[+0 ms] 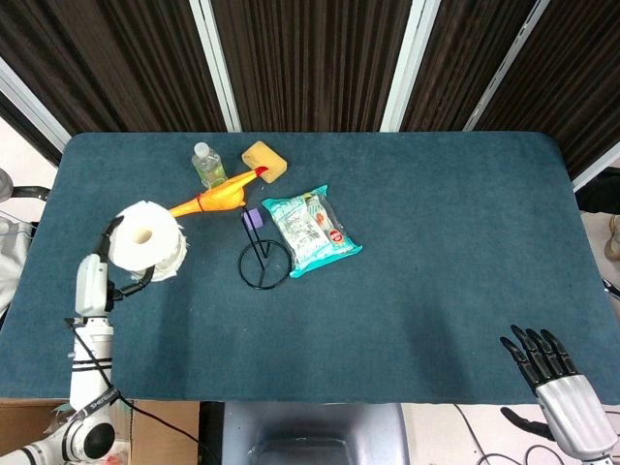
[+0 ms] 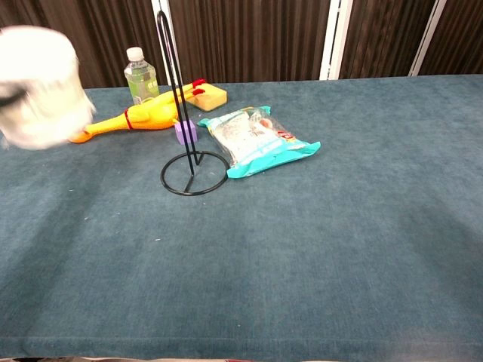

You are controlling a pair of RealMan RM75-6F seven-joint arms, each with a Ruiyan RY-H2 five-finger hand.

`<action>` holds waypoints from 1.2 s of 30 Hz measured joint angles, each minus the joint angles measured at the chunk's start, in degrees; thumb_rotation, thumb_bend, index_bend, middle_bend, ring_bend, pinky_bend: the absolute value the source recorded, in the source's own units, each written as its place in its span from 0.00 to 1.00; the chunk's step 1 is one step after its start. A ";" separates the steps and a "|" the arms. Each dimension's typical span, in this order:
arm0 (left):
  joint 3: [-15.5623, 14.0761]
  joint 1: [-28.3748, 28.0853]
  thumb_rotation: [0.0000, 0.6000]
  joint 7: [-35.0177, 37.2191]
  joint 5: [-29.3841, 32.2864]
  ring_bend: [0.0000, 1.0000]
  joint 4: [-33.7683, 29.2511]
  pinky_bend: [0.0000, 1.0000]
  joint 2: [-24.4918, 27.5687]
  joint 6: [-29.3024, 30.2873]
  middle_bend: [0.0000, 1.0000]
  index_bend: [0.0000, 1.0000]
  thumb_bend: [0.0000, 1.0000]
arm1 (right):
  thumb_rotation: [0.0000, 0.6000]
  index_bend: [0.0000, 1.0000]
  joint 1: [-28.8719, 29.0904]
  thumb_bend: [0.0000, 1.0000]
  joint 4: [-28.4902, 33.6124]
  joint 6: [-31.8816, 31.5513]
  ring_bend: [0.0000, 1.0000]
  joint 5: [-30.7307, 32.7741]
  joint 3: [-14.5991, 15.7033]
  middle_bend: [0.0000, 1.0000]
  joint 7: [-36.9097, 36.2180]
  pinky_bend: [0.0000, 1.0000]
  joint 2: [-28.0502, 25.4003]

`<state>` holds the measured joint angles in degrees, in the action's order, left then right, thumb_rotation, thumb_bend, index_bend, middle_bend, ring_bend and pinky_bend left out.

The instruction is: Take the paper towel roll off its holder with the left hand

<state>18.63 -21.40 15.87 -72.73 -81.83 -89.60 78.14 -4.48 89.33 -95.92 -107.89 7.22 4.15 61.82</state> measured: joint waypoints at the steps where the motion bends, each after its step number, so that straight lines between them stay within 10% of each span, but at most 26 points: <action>1: -0.93 -0.07 1.00 0.56 -0.43 0.83 2.12 0.88 -1.59 -0.37 0.79 0.82 0.71 | 1.00 0.00 -0.02 0.03 0.00 -0.08 0.00 0.15 -0.08 0.00 -0.09 0.00 -0.01; 8: -7.17 -0.25 1.00 3.46 -3.56 0.70 11.10 0.60 -10.89 -2.41 0.71 0.73 0.66 | 1.00 0.00 0.11 0.03 -0.11 0.17 0.00 0.39 -0.13 0.00 -0.25 0.00 -0.10; 16: -8.41 -0.77 1.00 3.35 -6.02 0.01 11.68 0.05 -10.86 -2.90 0.03 0.02 0.42 | 1.00 0.00 0.10 0.03 -0.17 0.13 0.00 0.40 -0.12 0.00 -0.35 0.00 -0.14; 36: -11.25 4.70 1.00 1.86 -10.65 0.00 1.21 0.00 1.72 3.96 0.00 0.00 0.38 | 1.00 0.00 -0.03 0.03 -0.12 -0.12 0.00 0.40 -0.10 0.00 -0.11 0.00 -0.06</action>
<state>7.38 -16.70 17.74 -83.37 -80.62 -87.89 82.10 -4.51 89.21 -96.04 -107.48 7.12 4.04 61.77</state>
